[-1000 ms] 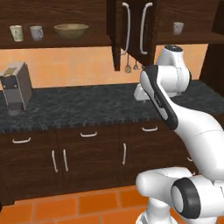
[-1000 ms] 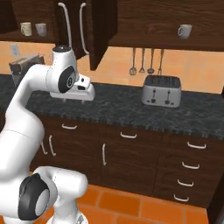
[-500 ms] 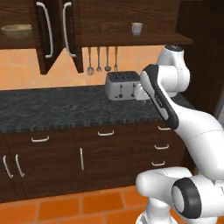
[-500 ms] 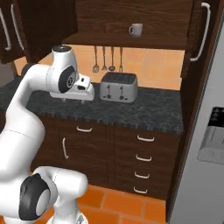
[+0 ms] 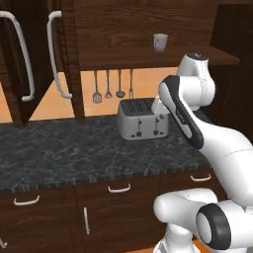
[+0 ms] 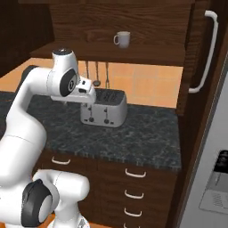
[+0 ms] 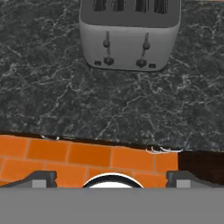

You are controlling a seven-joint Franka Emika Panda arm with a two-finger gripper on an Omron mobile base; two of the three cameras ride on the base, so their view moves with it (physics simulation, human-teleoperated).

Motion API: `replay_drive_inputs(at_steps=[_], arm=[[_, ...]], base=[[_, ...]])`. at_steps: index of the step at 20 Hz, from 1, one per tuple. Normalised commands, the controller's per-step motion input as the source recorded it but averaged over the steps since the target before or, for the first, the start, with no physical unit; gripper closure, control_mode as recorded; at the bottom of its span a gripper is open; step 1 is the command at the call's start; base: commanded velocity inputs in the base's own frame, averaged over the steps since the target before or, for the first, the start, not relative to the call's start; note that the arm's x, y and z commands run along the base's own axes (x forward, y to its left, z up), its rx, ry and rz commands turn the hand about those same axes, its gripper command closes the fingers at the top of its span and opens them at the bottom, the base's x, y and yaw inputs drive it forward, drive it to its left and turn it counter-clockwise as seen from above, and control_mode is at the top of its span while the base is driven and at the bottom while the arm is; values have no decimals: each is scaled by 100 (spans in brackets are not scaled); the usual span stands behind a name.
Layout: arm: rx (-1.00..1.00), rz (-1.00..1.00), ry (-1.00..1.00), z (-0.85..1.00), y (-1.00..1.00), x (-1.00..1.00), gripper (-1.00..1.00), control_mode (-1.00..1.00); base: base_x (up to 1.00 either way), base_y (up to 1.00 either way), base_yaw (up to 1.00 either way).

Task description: Gather all objects into one cabinet and sort the glasses and bowls to opposite sides.

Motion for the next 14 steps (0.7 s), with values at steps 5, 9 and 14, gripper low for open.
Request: replay_drive_inputs(at_steps=[5,9,14], arm=[[0,0,0,0,0,0,-100,100],[0,0,0,0,0,0,-100,100],[0,0,0,0,0,0,-100,100]], base=[[95,-13,-19],[100,0,-6],[87,-2,0]])
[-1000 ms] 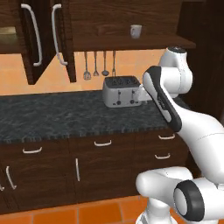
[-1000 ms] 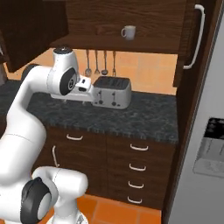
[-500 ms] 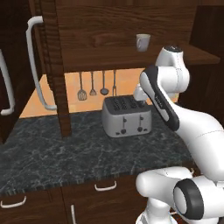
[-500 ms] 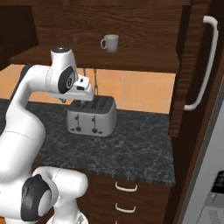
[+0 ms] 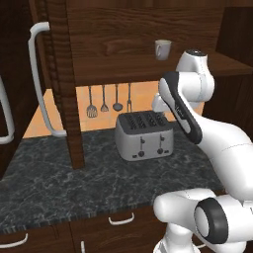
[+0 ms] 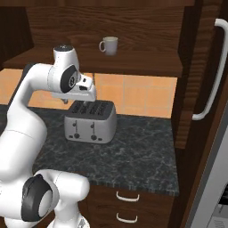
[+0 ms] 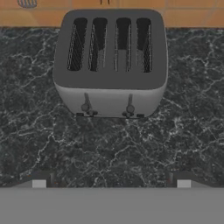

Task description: Gather all objects into one cabinet and sort the glasses and bowls to opposite sides.

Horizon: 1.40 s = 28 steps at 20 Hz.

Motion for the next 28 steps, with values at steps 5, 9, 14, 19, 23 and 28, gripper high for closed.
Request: replay_drive_inputs(at_steps=[5,9,14,19,23,28], arm=[[0,0,0,0,0,0,-100,100],[0,0,0,0,0,0,-100,100],[0,-5,-4,5,1,3,-100,-100],[0,-18,-21,59,19,0,-100,-100],[0,-22,-18,42,23,2,-100,-100],[-3,-19,-21,32,7,6,-100,-100]], base=[[0,-2,1],[0,0,0],[0,0,0],[0,0,0],[0,0,0],[0,0,0]])
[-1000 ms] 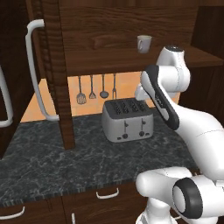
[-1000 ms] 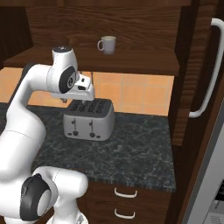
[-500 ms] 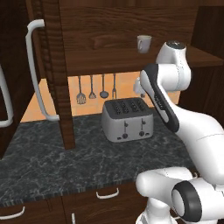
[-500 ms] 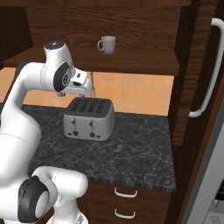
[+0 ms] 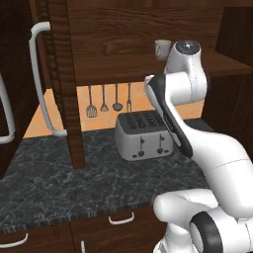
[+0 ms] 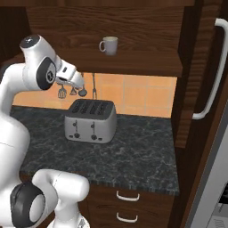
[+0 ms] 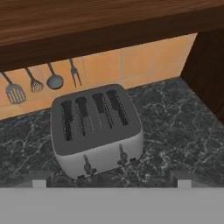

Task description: Gather all objects into one cabinet and sort the glasses and bowls to opposite sides.

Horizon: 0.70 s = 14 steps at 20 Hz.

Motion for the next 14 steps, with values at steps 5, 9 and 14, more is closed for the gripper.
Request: replay_drive_inputs(at_steps=[5,9,14], arm=[[-2,-9,-13,57,0,8,-100,-100],[0,-4,0,63,0,4,-100,-100],[0,0,-1,29,-4,44,-100,-100]], base=[[0,0,0],[0,0,0],[0,0,0]])
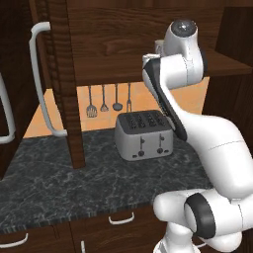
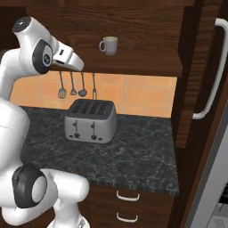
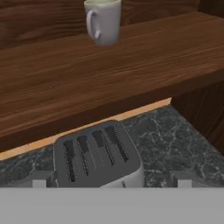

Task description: Gather all objects into one cabinet and sort the glasses and bowls to opposite sides.

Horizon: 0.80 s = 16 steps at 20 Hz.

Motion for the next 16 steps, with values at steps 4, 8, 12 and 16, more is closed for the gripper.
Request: replay_drive_inputs(at_steps=[4,8,12,16], arm=[[-5,0,-8,5,-1,64,-100,-100],[-10,0,-16,0,0,69,-100,-100],[-2,-1,-5,9,0,16,-100,-100],[0,0,-3,9,-8,12,-100,-100]], base=[[0,0,0],[0,0,0],[0,0,0],[0,0,0]])
